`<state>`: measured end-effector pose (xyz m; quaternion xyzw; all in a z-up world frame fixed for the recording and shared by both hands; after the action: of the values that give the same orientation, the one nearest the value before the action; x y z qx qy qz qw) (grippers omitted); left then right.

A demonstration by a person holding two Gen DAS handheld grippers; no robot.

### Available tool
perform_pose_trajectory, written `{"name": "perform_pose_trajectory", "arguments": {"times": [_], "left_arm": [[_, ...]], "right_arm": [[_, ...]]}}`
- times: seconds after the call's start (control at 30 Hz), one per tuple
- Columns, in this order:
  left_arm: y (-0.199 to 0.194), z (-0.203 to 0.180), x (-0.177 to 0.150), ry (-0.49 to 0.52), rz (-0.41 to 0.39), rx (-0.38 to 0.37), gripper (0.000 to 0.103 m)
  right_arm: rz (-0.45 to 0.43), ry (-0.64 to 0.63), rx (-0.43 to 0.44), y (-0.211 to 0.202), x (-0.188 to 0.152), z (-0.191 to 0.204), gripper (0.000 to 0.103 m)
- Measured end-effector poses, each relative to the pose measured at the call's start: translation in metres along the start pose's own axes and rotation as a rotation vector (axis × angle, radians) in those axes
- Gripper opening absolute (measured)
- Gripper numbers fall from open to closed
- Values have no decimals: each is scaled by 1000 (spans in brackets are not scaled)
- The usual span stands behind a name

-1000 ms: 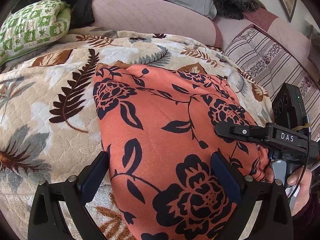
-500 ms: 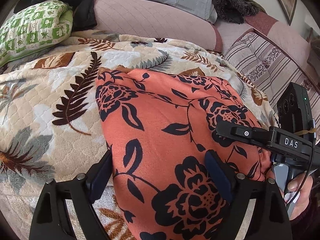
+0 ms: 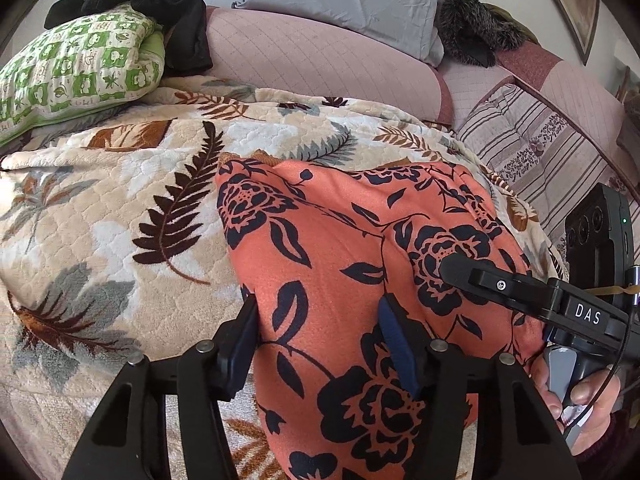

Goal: Fold small clothes

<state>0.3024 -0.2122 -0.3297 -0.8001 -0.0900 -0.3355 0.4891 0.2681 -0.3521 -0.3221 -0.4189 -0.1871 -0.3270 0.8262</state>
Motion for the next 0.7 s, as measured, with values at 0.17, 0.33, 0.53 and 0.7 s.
{"name": "perform_pose_trajectory", "arguments": {"times": [0.17, 0.33, 0.53, 0.7], "left_arm": [[19, 5, -10, -5, 76, 7, 83], [33, 8, -21, -99, 145, -93, 87], [21, 4, -14, -80, 67, -119, 48], [5, -1, -3, -45, -4, -92, 35]], "right_arm": [[49, 51, -54, 9, -4, -16, 74], [109, 164, -92, 17, -12, -43, 75], [69, 99, -91, 12, -9, -35, 72], [0, -10, -130, 1, 0, -15, 48]]}}
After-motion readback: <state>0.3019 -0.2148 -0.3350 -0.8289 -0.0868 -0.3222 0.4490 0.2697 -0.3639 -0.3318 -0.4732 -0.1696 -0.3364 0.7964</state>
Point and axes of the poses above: each gripper's, at about its wrist camera, not at the fingertips, and y roughly the way its jaws point, z to its left, x to its top, the point moved 8 cm from there along y, roughly the way its jaws point, and after that the axes turned 3 degrees about -y, right-handed, at the moved point
